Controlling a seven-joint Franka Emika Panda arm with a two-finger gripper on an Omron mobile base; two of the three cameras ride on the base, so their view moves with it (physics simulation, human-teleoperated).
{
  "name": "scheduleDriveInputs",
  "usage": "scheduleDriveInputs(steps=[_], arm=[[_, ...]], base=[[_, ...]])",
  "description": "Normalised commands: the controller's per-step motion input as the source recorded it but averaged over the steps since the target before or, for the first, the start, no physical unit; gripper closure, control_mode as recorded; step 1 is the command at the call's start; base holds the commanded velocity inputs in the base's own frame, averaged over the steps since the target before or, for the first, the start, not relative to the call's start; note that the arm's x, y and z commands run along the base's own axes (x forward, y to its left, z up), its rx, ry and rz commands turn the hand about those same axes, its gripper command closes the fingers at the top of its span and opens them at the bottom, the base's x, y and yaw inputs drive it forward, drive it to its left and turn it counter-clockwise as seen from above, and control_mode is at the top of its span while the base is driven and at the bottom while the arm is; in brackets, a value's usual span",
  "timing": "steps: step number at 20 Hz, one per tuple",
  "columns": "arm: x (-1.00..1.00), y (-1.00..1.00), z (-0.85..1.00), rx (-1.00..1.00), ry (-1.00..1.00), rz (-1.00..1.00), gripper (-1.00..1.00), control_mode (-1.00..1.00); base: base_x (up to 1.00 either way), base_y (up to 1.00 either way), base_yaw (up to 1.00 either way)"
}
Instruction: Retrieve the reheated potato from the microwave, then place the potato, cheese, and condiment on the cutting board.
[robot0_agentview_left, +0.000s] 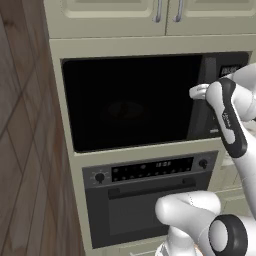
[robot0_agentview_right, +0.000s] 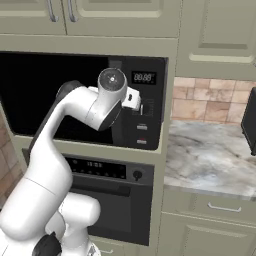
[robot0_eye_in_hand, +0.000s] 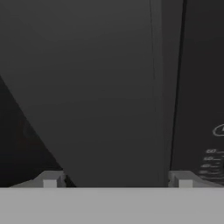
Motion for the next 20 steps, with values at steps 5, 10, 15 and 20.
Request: scheduleDriveInputs(steps=[5,10,15,20], arm=[[0.23,0.43,-0.17,0.00,0.00,0.02,1.00,-1.00],[0.04,0.52,-0.17,0.00,0.00,0.00,1.00,-1.00],[-0.35,0.47,-0.07,0.00,0.00,0.00,1.00,-1.00],[-0.56,0.33,0.02,0.00,0.00,0.00,1.00,-1.00]], base=[[0.00,0.00,0.00],[0.00,0.00,0.00],[0.00,0.00,0.00],[0.00,0.00,0.00]])
